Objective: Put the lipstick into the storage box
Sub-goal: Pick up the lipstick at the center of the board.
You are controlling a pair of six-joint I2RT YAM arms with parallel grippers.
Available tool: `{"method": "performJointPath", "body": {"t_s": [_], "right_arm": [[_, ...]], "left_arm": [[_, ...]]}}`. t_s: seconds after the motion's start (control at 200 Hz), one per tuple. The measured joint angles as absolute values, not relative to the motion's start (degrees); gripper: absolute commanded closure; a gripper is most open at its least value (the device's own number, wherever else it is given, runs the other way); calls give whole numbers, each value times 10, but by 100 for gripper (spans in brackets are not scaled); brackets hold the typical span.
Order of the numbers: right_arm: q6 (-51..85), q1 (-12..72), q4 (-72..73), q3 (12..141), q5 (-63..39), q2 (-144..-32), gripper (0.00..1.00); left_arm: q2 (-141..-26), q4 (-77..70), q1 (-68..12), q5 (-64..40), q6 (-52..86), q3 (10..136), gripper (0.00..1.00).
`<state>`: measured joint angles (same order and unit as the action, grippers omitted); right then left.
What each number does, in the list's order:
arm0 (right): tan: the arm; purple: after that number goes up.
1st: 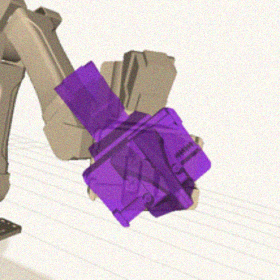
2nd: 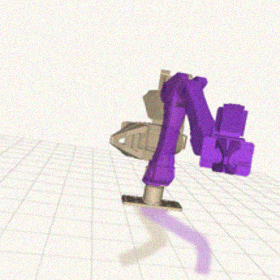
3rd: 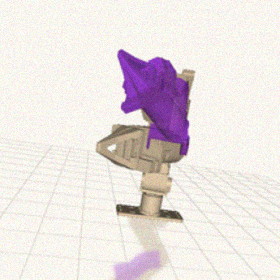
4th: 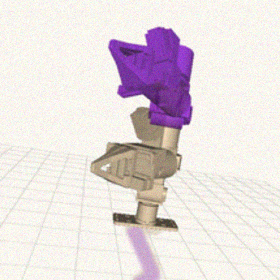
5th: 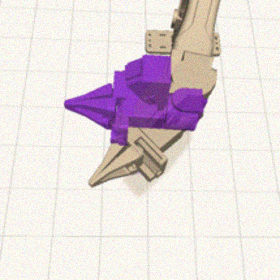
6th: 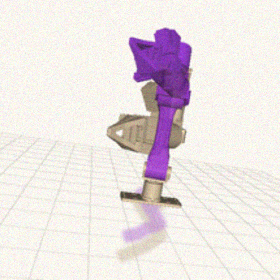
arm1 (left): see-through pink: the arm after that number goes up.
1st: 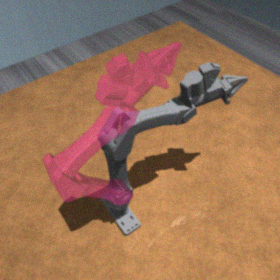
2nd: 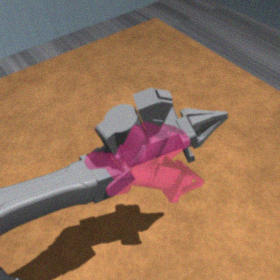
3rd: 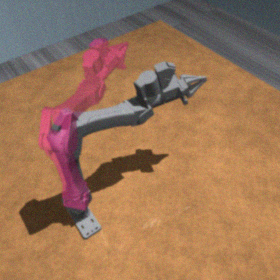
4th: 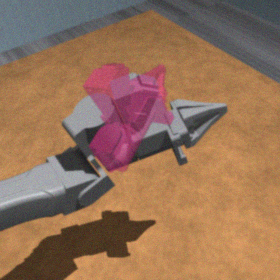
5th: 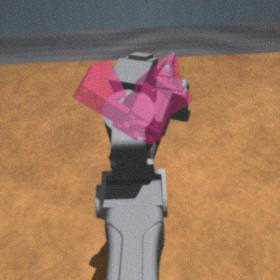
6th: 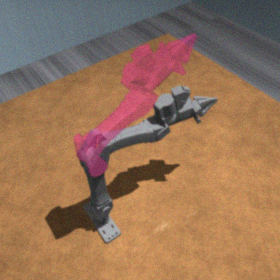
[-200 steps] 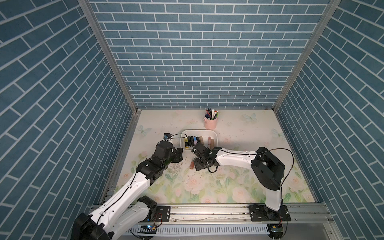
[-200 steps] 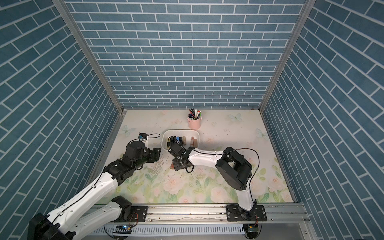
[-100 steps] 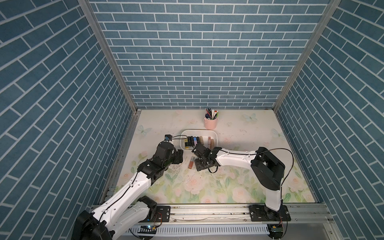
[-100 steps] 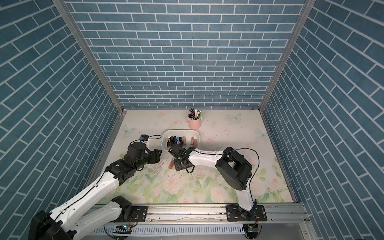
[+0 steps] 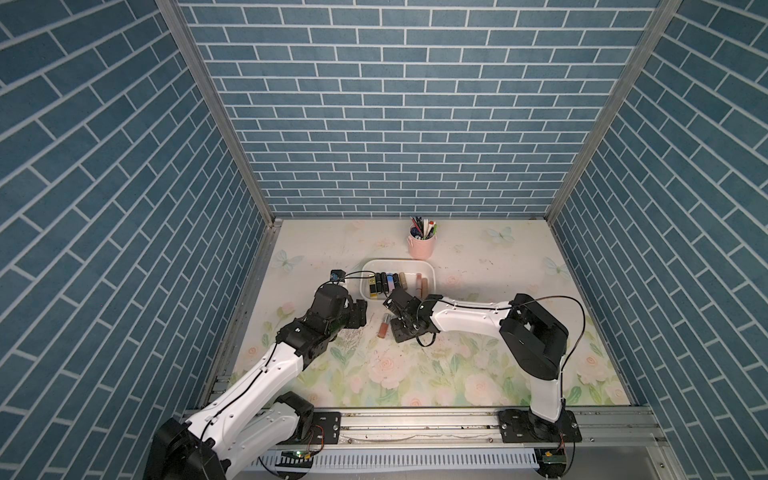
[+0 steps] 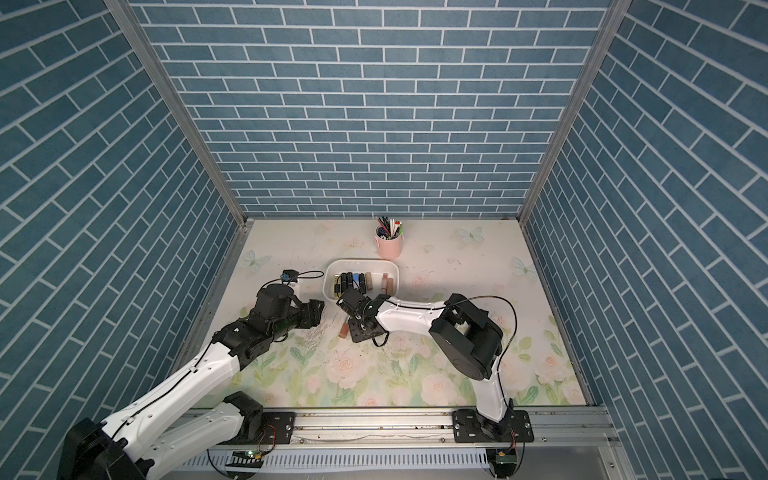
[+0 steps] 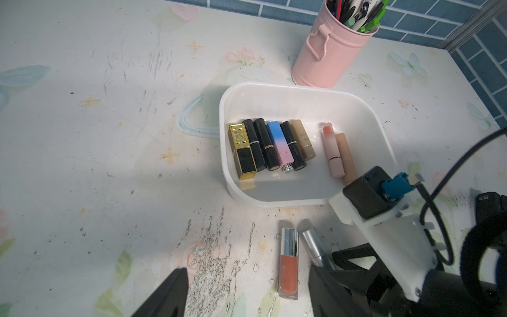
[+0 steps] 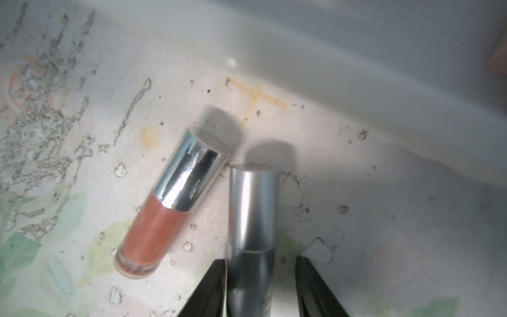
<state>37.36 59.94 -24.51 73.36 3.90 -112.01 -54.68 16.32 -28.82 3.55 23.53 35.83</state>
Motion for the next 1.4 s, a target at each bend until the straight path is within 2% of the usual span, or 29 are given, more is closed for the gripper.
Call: {"method": "performJointPath", "body": {"t_s": [0.335,0.44,0.685,0.94,1.105,1.4], "right_arm": [[370,599,-249,734,50,-1121,77],[366,599,-249,734,50,-1121,81],[359,599,-249,718,50,-1105,82],[357,576,-230,662,23,-1009,82],[355,533,-169,600,-30,-920,84],[358,422,-18,485,-152,-765,84]], "left_arm": [[-547,160,-288,34,236,358,25],[-547,159,-288,33,238,358,25],[-547,152,-287,11,250,358,22],[-556,119,-273,-55,270,358,12],[-557,71,-254,-138,289,358,0],[-576,-62,-232,-316,342,361,0]]}}
